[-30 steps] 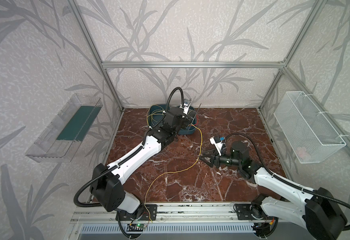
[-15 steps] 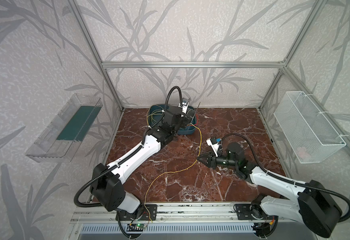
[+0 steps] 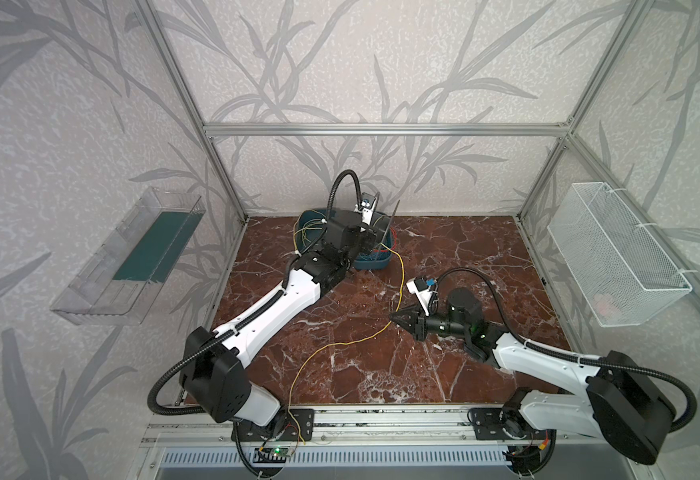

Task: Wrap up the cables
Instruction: 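Lift the cable with the right gripper over the spool held by left gripper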

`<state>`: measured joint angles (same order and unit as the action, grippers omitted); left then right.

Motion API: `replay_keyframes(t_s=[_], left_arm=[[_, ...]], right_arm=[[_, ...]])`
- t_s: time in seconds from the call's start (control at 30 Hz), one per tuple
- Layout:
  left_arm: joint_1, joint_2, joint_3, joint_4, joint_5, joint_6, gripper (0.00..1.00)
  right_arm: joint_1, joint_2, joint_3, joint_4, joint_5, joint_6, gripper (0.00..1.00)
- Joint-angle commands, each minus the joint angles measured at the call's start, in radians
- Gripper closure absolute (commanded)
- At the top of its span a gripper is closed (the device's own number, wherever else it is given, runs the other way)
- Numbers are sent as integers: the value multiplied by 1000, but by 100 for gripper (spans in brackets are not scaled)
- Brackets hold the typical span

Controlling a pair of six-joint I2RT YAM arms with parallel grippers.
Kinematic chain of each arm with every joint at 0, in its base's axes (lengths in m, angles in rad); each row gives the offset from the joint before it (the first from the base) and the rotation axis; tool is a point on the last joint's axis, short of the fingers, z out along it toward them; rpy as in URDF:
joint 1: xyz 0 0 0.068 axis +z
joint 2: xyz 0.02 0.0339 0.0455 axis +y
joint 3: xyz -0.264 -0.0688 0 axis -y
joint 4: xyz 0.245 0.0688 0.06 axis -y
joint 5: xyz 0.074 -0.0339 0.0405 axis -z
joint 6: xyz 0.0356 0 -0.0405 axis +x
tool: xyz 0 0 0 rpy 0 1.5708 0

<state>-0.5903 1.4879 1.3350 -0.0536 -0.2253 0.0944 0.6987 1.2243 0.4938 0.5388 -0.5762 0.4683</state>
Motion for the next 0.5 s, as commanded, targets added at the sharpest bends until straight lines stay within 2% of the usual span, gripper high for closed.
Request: replay_keyframes(t_s=[0.0,0.13,0.3,0.37,0.47], left_arm=[[13,-32,56,98,3,-25,100],[14,-32,67,75,12,-7,100],[15,-64,44,4,26,52,100],[15,-94,19,-33,39,74,100],[11,-147,-25,-75,45,106,100]], right_arm=[[3,-54,-5,-36,15,-7,100],[2,-148,28,-162,76,-36,100],[-14,-289,171,-461,310,-174,100],[-49,-285,285,-596,354,-242,100],[-114,-247,424,-706,399,-294,100]])
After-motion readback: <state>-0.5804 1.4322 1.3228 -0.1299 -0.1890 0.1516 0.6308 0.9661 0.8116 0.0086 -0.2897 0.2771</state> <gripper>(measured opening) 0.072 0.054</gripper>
